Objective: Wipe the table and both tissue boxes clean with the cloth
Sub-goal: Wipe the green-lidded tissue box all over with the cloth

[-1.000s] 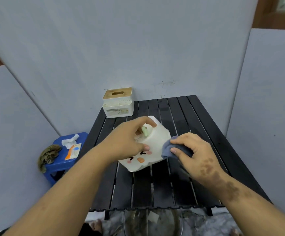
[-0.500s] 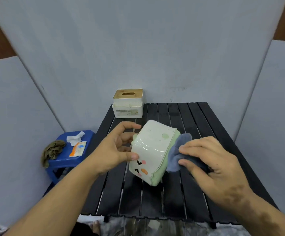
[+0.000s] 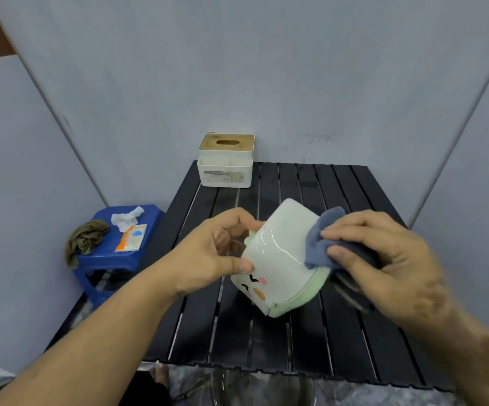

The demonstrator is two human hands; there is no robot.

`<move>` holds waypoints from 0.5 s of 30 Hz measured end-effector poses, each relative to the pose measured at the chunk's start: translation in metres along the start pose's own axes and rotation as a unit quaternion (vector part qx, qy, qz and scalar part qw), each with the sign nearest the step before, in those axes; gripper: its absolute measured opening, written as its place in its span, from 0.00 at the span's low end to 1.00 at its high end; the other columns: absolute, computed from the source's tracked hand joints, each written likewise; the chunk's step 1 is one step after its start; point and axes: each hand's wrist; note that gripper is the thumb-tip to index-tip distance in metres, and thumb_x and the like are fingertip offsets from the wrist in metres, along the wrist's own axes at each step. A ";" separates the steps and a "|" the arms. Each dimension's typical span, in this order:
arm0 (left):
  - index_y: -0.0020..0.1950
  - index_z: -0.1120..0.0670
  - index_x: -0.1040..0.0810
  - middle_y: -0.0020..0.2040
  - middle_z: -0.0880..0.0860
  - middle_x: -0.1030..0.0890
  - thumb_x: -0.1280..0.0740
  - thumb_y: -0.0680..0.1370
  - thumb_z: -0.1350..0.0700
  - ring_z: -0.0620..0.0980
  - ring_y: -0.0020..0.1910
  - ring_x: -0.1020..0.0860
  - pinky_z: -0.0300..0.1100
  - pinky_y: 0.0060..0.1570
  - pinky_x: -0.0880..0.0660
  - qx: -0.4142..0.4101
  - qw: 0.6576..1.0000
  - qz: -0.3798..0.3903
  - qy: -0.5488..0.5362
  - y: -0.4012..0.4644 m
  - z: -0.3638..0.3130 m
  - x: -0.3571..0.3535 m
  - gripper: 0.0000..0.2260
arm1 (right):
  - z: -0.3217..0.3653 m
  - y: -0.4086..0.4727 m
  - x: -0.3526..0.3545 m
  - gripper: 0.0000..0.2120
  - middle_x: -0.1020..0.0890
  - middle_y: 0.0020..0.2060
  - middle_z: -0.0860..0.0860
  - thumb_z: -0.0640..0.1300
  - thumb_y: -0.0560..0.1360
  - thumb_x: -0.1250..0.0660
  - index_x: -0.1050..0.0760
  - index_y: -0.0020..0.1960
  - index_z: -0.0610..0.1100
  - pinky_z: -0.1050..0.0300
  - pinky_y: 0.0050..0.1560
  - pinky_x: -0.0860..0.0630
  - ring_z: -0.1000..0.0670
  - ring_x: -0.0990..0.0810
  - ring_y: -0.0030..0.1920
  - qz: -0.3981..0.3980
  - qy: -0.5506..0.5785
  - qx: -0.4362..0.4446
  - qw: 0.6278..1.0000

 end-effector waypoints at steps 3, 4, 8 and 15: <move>0.58 0.51 0.22 0.58 0.50 0.15 0.29 0.72 0.66 0.54 0.56 0.19 0.45 0.55 0.22 -0.003 1.000 0.013 0.010 0.004 -0.001 0.000 0.17 | 0.003 0.005 0.000 0.08 0.20 0.48 0.58 0.43 0.72 0.30 0.17 0.51 0.48 0.54 0.53 0.25 0.51 0.22 0.52 -0.010 -0.046 -0.013 0.999; 0.58 0.53 0.22 0.59 0.50 0.16 0.28 0.72 0.66 0.54 0.57 0.19 0.45 0.55 0.23 -0.005 1.000 0.018 0.002 0.004 -0.001 0.001 0.17 | 0.012 0.004 -0.005 0.07 0.20 0.47 0.57 0.43 0.73 0.30 0.17 0.50 0.47 0.57 0.52 0.26 0.50 0.23 0.51 0.015 -0.061 0.018 0.998; 0.56 0.53 0.22 0.58 0.48 0.16 0.28 0.72 0.65 0.50 0.56 0.19 0.42 0.53 0.23 0.001 0.999 0.038 -0.019 0.003 -0.004 -0.001 0.15 | 0.016 0.005 -0.006 0.08 0.20 0.47 0.57 0.46 0.73 0.31 0.17 0.51 0.47 0.61 0.52 0.27 0.51 0.23 0.49 0.059 -0.042 0.059 0.996; 0.57 0.53 0.20 0.55 0.45 0.16 0.31 0.71 0.71 0.49 0.54 0.20 0.42 0.54 0.24 -0.015 0.999 0.035 0.017 0.006 -0.006 -0.012 0.18 | 0.034 0.004 -0.016 0.08 0.22 0.46 0.54 0.41 0.72 0.29 0.17 0.50 0.46 0.63 0.52 0.28 0.51 0.25 0.49 0.050 -0.069 0.046 0.995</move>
Point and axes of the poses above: each hand's wrist, its own y-axis towards the middle knuckle, its own x-axis out of the back of the hand, z = x × y
